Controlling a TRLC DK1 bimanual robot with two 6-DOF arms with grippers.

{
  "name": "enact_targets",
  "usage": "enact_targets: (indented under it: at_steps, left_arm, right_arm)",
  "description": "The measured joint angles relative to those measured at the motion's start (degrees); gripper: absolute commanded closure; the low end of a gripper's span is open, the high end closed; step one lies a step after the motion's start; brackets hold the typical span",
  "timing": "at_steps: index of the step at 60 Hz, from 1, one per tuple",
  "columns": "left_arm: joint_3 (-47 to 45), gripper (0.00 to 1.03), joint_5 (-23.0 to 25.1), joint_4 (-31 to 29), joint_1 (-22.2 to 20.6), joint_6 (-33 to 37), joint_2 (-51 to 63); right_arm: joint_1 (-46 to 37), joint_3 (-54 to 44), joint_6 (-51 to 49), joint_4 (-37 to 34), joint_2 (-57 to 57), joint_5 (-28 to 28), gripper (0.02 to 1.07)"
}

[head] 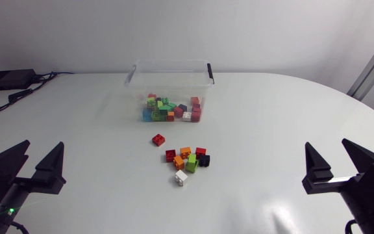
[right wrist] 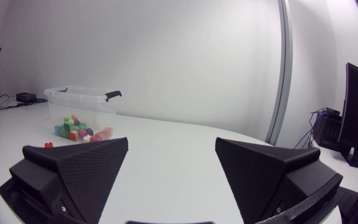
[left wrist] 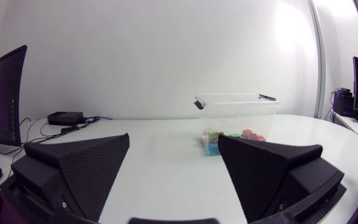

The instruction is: Place the duplo bricks in the container

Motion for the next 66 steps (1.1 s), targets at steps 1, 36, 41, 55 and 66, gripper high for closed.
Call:
enact_targets:
  at_steps: [1, 36, 41, 55, 66]
  left_arm:
    - [0.0, 0.04, 0.0, 0.0, 0.0, 0.0, 0.0]
    - [2.3, 0.04, 0.0, -0.2, -2.4, 0.0, 1.2]
    - [5.6, 0.04, 0.0, -0.1, -3.8, 0.0, 5.0]
    - [17.7, 0.07, 0.0, 1.0, -7.3, 0.0, 25.8]
    - [23.7, 0.08, -1.0, 0.4, -11.3, 0.0, 40.1]
  right_arm:
    - [0.0, 0.0, 0.0, 0.0, 0.0, 0.0, 0.06]
    - [0.4, 0.1, -0.2, 1.0, 0.0, -0.8, 0.06]
    - [1.0, 0.8, -0.4, 1.1, 0.7, -1.1, 0.06]
    - [2.3, 11.0, -0.4, 3.1, 18.0, -1.7, 0.07]
    - [4.2, 18.9, -0.4, 3.2, 31.4, -2.1, 0.07]
